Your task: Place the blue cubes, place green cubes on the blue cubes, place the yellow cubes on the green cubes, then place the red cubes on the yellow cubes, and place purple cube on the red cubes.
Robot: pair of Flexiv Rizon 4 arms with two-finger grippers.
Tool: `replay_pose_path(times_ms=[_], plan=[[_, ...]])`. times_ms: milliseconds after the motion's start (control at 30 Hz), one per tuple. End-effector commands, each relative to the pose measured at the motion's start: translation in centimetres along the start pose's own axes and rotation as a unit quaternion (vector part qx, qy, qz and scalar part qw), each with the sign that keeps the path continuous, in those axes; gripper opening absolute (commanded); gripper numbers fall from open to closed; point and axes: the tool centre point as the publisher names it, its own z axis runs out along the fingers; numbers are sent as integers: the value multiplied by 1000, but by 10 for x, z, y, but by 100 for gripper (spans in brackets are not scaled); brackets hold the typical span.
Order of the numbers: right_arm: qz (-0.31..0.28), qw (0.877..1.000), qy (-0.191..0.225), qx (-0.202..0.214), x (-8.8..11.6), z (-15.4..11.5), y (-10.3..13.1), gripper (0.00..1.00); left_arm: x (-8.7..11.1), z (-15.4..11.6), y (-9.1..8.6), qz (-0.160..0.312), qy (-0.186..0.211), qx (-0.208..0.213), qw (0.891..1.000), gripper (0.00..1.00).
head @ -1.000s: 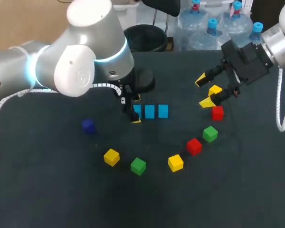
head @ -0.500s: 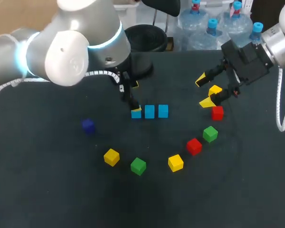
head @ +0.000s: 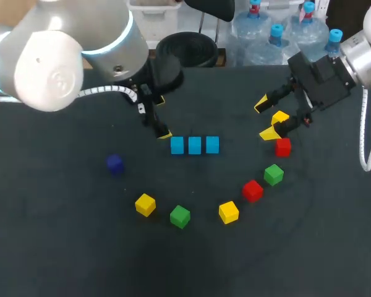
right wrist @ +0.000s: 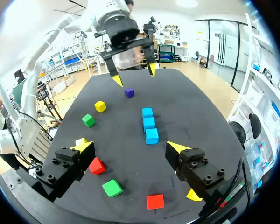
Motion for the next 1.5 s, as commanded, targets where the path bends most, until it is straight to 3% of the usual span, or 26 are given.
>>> replay_pose_path(times_ms=[33, 200, 1033, 1267, 1500], plan=[[-1, 1000, -1, -1, 0, 1, -1, 100, 16, -28, -15, -11, -27, -25, 999, 100], [-1, 1000, -1, -1, 0, 1, -1, 100, 21, -49, -22, -22, -45, -41, 998, 100], [-1, 1000, -1, -1, 0, 1, -1, 100, 21, -49, -22, -22, -45, -41, 998, 100], [-80, 995, 54, 6, 20, -7, 6, 100, 21, -49, -22, -22, -45, -41, 998, 100], [-138, 988, 59, -23, 36, -20, 11, 100, 21, -49, -22, -22, -45, -41, 998, 100]])
